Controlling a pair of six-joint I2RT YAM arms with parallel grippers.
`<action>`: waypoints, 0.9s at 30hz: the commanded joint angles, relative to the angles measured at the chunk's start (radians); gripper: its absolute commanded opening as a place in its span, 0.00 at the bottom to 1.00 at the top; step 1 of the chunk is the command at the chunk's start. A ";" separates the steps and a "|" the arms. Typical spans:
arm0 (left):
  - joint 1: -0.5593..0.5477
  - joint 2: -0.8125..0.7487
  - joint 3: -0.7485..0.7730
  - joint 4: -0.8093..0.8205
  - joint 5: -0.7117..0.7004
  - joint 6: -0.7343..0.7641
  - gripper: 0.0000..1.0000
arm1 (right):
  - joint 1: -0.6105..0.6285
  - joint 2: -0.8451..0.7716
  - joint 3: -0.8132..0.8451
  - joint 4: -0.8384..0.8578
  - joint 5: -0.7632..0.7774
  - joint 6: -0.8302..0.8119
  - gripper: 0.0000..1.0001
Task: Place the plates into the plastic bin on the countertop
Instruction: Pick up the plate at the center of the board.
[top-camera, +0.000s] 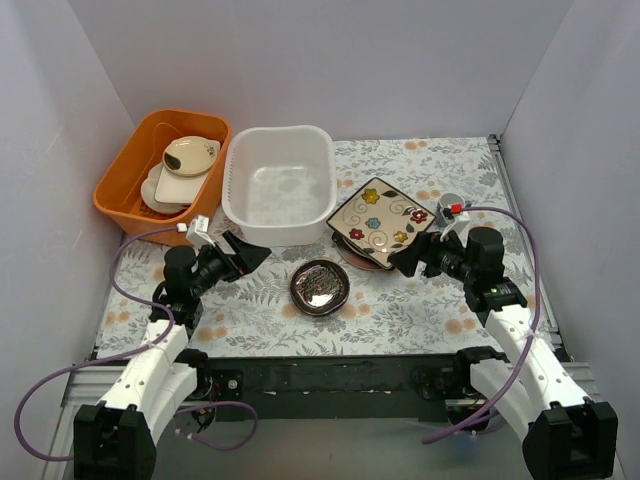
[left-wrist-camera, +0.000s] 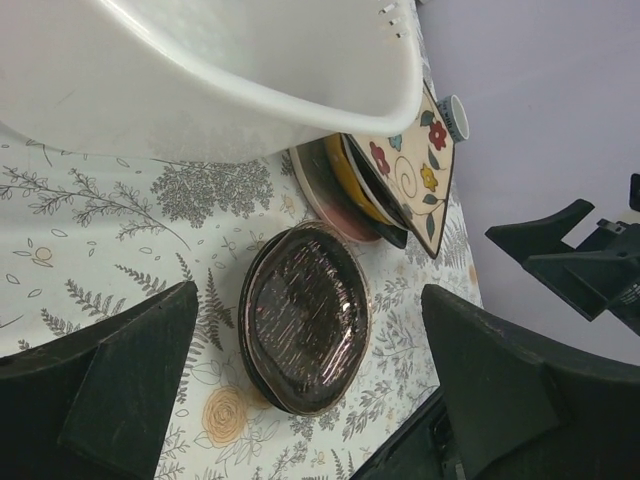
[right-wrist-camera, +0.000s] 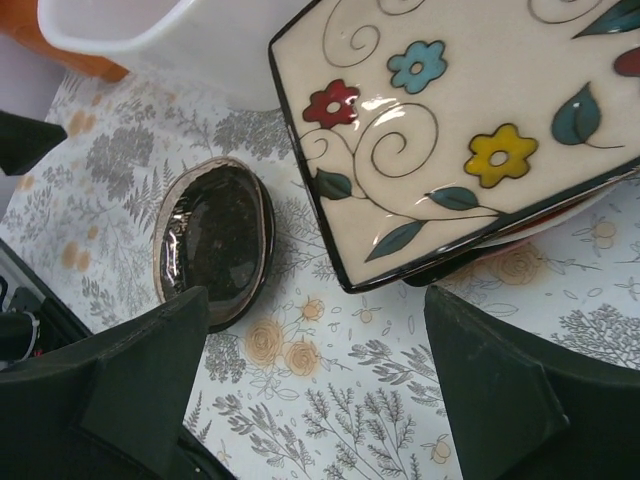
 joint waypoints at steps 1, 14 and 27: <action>-0.002 0.041 0.022 -0.016 0.020 0.021 0.92 | 0.098 0.016 0.055 0.029 0.034 -0.034 0.95; -0.143 0.216 0.114 -0.117 -0.115 0.066 0.86 | 0.359 0.174 0.054 0.124 0.157 0.024 0.87; -0.214 0.274 0.125 -0.128 -0.178 0.094 0.73 | 0.446 0.270 0.042 0.189 0.189 0.058 0.76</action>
